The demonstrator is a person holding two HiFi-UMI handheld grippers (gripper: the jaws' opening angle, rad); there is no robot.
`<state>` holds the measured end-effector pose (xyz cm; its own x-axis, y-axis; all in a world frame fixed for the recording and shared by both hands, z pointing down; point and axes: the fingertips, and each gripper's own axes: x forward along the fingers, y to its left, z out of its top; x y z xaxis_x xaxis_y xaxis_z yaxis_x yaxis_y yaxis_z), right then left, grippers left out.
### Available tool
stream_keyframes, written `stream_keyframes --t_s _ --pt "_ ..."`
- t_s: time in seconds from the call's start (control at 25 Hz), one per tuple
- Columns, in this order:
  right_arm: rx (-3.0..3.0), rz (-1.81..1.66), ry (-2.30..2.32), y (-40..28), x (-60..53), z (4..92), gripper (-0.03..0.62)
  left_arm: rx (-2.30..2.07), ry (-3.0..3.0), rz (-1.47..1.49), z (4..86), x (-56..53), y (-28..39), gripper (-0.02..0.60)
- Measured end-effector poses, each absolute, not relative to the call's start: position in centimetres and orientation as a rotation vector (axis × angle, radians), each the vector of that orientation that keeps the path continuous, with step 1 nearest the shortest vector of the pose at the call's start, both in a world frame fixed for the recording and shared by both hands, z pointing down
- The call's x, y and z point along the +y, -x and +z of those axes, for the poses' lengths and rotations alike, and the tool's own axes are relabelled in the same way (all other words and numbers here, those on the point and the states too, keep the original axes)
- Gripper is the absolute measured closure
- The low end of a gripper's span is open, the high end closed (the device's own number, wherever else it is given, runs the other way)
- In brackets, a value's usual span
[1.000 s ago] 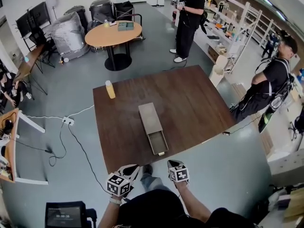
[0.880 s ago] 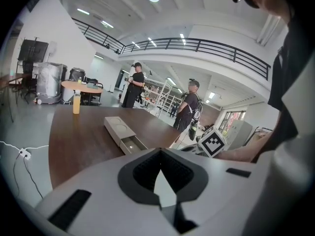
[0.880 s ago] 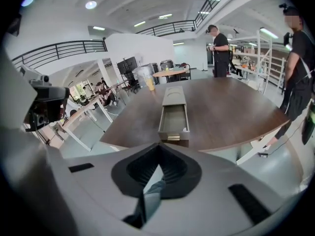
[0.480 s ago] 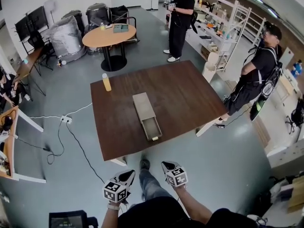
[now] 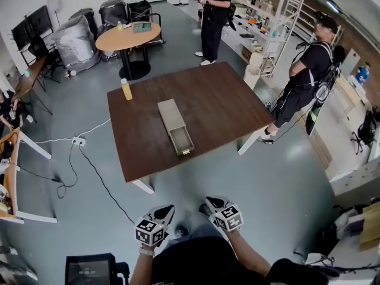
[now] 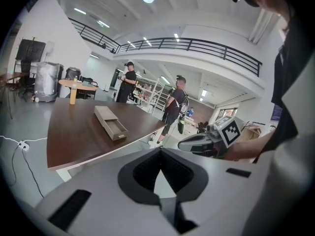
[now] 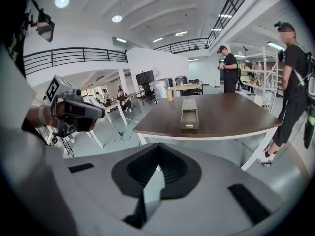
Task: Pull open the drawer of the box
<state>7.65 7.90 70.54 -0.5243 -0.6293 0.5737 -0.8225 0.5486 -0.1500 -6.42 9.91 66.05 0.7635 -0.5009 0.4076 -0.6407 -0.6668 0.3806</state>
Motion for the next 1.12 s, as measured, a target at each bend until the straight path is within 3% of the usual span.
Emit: stream_keyframes --t_s 0.44,1.12 --pt "-2.406 0.415 -1.179 -11.1 10.2 64.7 0.606 -0.799 -2.476 0.366 65.2 11.6 1.1 0.575" --pt "-2.529 0.436 -1.163 -25.7 15.3 61.7 0.606 -0.745 -2.528 0.372 62.5 15.1 -16.0 0.575"
